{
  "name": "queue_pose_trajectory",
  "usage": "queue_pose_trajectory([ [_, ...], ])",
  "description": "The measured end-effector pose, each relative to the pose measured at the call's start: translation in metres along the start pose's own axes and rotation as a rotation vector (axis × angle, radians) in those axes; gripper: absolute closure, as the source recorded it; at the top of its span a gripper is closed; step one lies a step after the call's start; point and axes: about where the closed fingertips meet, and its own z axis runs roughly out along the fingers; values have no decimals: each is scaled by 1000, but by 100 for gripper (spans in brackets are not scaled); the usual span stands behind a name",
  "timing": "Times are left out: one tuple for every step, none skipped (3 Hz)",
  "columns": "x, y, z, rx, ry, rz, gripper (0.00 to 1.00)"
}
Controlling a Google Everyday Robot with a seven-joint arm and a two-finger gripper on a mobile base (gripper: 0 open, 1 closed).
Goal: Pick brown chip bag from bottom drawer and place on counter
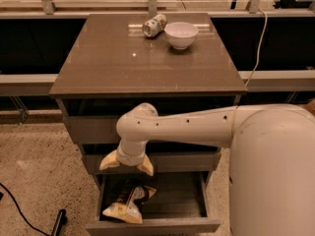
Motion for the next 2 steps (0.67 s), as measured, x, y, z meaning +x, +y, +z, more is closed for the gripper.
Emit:
queue_pose_trajectory([
  [-10,10,67,-10,0,-79,0],
  [-20,19,105,-19,62,-138,0],
])
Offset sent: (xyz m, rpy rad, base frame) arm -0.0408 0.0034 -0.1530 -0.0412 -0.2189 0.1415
